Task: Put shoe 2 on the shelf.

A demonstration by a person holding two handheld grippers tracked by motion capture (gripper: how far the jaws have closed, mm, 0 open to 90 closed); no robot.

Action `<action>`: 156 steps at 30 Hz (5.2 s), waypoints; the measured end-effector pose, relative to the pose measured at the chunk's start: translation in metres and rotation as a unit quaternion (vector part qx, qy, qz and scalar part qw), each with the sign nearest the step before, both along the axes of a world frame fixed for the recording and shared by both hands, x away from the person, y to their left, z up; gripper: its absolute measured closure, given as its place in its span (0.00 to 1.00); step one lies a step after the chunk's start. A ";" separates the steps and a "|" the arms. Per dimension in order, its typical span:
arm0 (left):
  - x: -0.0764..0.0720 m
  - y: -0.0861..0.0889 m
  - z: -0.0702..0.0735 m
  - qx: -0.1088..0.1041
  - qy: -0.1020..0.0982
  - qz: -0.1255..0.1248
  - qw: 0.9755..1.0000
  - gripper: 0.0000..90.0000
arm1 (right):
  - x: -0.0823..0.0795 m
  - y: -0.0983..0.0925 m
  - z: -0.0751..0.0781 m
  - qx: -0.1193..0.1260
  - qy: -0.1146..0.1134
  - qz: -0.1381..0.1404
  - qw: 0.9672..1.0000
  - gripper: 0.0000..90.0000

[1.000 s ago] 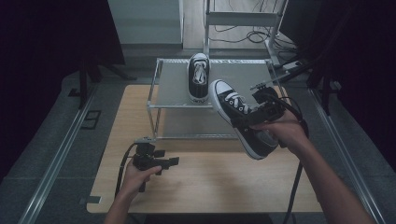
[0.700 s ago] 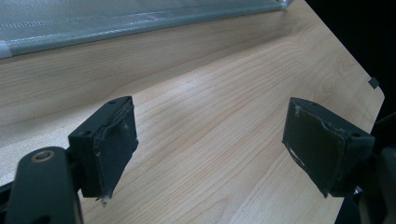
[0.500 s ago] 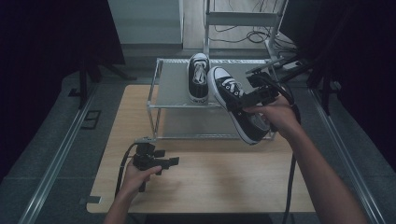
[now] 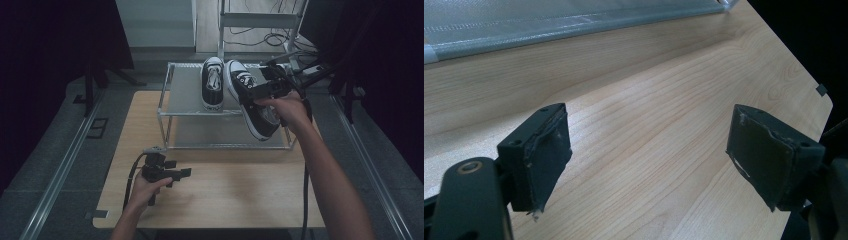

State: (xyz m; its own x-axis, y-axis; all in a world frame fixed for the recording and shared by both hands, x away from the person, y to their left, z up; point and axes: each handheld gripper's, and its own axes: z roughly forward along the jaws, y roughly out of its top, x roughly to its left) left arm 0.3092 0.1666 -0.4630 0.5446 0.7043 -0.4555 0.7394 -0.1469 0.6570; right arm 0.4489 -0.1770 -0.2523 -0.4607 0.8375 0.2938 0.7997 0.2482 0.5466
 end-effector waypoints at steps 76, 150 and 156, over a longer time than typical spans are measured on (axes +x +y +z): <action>0.003 0.012 -0.003 -0.011 0.005 0.016 1.000 0.20 | 0.120 0.024 -0.039 0.075 0.086 -0.216 0.970 0.18; -0.001 0.010 0.003 -0.005 -0.012 0.017 1.000 0.20 | -0.020 -0.019 -0.020 0.089 -0.105 -0.031 0.990 0.28; -0.002 0.010 0.005 -0.008 -0.019 0.016 1.000 0.20 | -0.041 -0.034 -0.040 0.106 -0.124 -0.005 0.987 0.29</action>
